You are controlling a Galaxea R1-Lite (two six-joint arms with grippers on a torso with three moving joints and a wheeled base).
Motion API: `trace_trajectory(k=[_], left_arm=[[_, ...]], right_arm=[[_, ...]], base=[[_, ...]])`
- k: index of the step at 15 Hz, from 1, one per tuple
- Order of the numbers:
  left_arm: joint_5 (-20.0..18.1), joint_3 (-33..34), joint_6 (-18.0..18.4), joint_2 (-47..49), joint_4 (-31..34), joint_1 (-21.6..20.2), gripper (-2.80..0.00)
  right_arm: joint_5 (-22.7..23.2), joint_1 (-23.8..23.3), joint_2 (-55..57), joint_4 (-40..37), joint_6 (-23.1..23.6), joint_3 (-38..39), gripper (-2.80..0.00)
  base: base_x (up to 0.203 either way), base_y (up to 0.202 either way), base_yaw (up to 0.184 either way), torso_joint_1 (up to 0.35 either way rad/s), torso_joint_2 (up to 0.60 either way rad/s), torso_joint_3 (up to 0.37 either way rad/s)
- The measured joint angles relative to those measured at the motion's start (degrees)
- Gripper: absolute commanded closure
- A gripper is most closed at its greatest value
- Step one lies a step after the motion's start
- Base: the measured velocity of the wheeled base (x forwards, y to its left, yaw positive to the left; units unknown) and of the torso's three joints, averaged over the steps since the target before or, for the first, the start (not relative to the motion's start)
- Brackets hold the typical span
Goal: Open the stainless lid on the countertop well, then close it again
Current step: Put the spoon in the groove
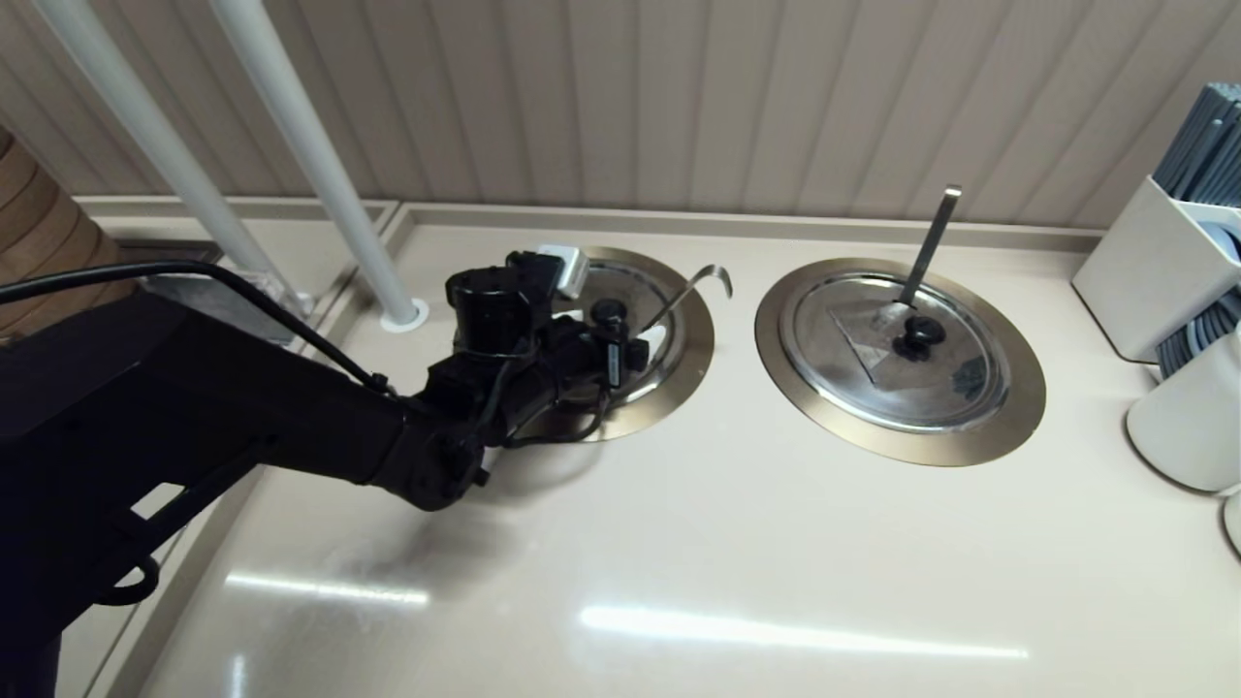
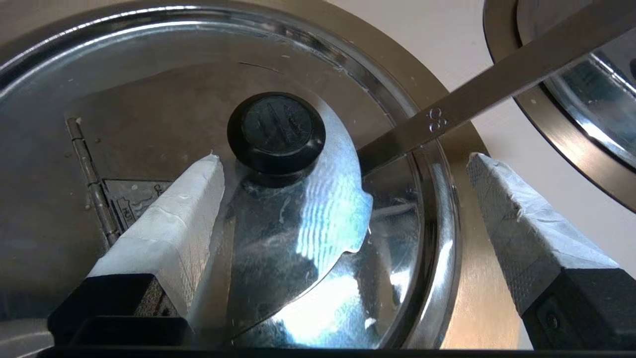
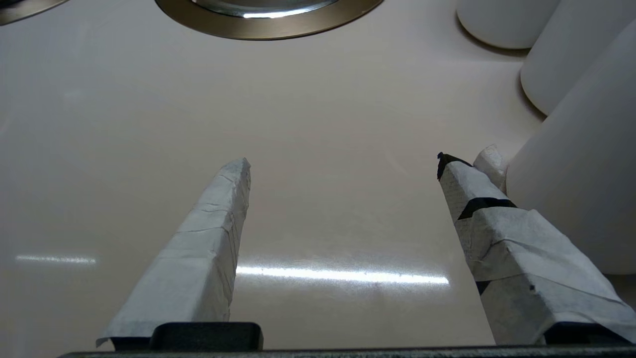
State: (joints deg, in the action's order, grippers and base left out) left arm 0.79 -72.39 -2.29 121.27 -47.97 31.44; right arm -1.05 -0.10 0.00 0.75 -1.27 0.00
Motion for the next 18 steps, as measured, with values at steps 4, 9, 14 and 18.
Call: trace_trajectory(k=[4,9,14,18], left_arm=[[0.1,-4.6,1.1,2.6,-0.1,0.5,-2.8],[0.1,-17.0,3.4,8.0,3.1,0.5,-2.8],[0.2,-26.6,3.8,12.8,7.3,0.4,-2.8],[0.1,-32.8,4.0,15.7,10.1,0.0,-2.8]], right_arm=[[0.0,0.0,0.0,0.0,0.0,0.0,-2.8],[0.0,0.0,0.0,0.0,0.0,0.0,-2.8],[0.0,0.0,0.0,0.0,0.0,0.0,-2.8],[0.0,0.0,0.0,0.0,0.0,0.0,-2.8]], base=[[0.0,0.0,0.0,0.0,0.0,0.0],[0.0,0.0,0.0,0.0,0.0,0.0],[0.0,0.0,0.0,0.0,0.0,0.0],[0.0,0.0,0.0,0.0,0.0,0.0]])
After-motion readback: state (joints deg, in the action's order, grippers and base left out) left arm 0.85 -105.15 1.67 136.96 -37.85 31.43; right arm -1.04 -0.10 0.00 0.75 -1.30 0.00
